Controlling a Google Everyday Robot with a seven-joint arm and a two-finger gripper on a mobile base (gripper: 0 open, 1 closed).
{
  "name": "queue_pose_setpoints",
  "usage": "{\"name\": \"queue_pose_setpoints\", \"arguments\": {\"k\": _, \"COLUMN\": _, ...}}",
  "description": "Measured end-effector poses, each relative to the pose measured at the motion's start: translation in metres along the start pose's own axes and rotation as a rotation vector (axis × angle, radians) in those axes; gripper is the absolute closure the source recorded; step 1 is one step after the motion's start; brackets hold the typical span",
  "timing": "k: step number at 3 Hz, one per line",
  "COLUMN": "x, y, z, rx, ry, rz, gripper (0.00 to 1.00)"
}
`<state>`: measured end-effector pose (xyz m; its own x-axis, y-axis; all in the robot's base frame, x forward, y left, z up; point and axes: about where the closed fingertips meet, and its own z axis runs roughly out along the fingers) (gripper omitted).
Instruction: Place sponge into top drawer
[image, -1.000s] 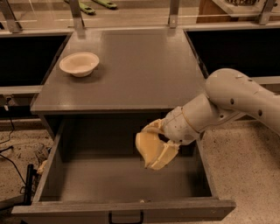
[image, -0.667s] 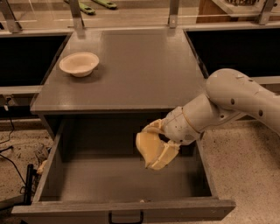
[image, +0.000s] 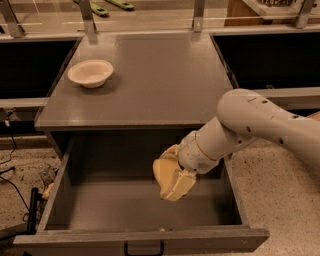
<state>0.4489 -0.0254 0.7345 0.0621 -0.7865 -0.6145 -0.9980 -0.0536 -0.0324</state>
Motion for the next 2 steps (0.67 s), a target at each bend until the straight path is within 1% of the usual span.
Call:
{"name": "queue_pose_setpoints", "arguments": {"k": 1, "x": 0.003, "y": -0.0017, "z": 0.0085, "rx": 0.022, "ry": 0.05, "rz": 0.019, "gripper": 1.0}}
{"name": "queue_pose_setpoints", "arguments": {"k": 2, "x": 0.0031, "y": -0.0018, "z": 0.0087, "rx": 0.024, "ry": 0.052, "rz": 0.022, "gripper": 1.0}}
